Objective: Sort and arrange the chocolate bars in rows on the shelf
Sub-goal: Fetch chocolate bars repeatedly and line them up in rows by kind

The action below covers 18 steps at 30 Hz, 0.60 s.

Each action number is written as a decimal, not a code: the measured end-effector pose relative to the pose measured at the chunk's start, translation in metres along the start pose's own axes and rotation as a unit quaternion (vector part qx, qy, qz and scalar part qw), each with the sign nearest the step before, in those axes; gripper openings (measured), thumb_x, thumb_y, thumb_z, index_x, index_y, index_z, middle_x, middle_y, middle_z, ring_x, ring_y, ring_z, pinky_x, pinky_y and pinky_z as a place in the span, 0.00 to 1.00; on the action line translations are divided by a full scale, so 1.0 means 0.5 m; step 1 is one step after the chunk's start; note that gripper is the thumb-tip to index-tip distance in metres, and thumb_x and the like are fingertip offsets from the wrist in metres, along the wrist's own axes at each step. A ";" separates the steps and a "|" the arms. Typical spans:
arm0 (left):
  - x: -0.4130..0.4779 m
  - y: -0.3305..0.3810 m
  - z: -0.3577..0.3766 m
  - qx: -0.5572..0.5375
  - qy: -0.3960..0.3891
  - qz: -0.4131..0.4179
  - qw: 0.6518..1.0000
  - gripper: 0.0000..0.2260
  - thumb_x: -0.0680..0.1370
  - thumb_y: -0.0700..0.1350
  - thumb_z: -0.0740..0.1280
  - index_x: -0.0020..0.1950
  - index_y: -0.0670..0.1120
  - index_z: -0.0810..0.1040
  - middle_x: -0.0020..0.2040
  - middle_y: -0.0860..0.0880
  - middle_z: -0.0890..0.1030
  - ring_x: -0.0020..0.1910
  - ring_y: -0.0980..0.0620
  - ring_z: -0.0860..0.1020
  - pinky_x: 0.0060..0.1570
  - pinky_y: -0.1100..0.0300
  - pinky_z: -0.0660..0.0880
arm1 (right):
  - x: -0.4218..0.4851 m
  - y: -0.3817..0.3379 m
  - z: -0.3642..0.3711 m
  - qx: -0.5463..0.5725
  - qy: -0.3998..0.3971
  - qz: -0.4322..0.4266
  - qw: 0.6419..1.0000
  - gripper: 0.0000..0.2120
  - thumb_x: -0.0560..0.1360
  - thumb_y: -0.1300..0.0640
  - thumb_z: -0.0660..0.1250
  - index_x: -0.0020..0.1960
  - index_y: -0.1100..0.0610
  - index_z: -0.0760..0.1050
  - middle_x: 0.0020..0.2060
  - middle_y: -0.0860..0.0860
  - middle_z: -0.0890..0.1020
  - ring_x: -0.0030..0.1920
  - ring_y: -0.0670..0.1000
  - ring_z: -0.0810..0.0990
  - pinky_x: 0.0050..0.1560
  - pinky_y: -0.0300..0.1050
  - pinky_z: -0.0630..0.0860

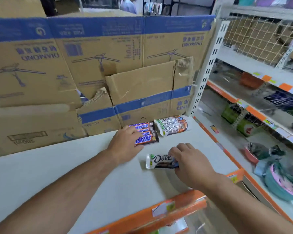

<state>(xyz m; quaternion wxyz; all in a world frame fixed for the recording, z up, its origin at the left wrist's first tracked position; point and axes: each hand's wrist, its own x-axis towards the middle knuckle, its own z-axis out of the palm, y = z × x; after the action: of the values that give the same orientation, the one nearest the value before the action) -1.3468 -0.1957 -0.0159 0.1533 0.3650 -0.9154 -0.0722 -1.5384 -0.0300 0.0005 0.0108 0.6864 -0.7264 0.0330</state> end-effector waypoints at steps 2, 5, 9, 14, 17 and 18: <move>-0.007 0.006 0.003 0.016 0.011 -0.023 1.000 0.17 0.75 0.51 0.67 0.63 0.51 0.79 0.58 0.51 0.76 0.59 0.48 0.70 0.62 0.53 0.67 | 0.003 0.022 -0.001 -0.001 -0.012 -0.027 1.000 0.15 0.63 0.58 0.62 0.49 0.51 0.73 0.42 0.49 0.74 0.44 0.55 0.73 0.37 0.51 0.74; -0.013 0.014 0.011 0.040 0.031 -0.042 0.998 0.16 0.75 0.50 0.65 0.62 0.51 0.80 0.58 0.51 0.77 0.58 0.48 0.71 0.62 0.51 0.67 | 0.015 0.041 -0.003 0.018 -0.015 -0.049 0.999 0.16 0.63 0.57 0.61 0.51 0.51 0.74 0.43 0.49 0.75 0.45 0.55 0.73 0.38 0.50 0.74; -0.011 0.016 0.021 0.073 0.019 -0.049 0.996 0.16 0.78 0.50 0.65 0.65 0.51 0.77 0.63 0.52 0.77 0.62 0.48 0.70 0.63 0.52 0.64 | 0.031 0.045 -0.003 0.031 -0.024 -0.068 0.997 0.18 0.63 0.55 0.60 0.52 0.51 0.74 0.44 0.49 0.75 0.47 0.55 0.74 0.40 0.49 0.74; -0.010 0.008 0.033 0.088 0.027 -0.055 0.994 0.15 0.74 0.48 0.71 0.61 0.50 0.80 0.57 0.52 0.80 0.56 0.48 0.73 0.55 0.50 0.70 | 0.050 0.034 -0.009 0.032 -0.032 -0.064 0.997 0.21 0.62 0.51 0.57 0.54 0.52 0.74 0.46 0.49 0.75 0.50 0.54 0.73 0.42 0.47 0.73; -0.010 0.002 0.044 0.084 0.052 -0.052 0.994 0.16 0.72 0.48 0.73 0.59 0.50 0.81 0.54 0.53 0.81 0.54 0.48 0.73 0.51 0.51 0.72 | 0.055 0.038 -0.004 0.032 -0.036 -0.054 0.997 0.21 0.62 0.51 0.58 0.54 0.51 0.75 0.46 0.49 0.75 0.50 0.54 0.73 0.41 0.48 0.73; -0.010 -0.001 0.048 0.086 0.059 -0.048 0.993 0.16 0.72 0.49 0.73 0.59 0.51 0.81 0.54 0.53 0.81 0.54 0.49 0.73 0.51 0.51 0.72 | 0.056 0.042 -0.003 0.030 -0.040 -0.053 0.997 0.20 0.63 0.51 0.59 0.54 0.51 0.74 0.47 0.49 0.76 0.50 0.54 0.73 0.42 0.48 0.73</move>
<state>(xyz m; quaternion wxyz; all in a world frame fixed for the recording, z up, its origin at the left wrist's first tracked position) -1.3510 -0.1918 -0.0397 0.1710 0.4238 -0.8892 0.0215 -1.5608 -0.0565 0.0031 -0.0370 0.7244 -0.6878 0.0271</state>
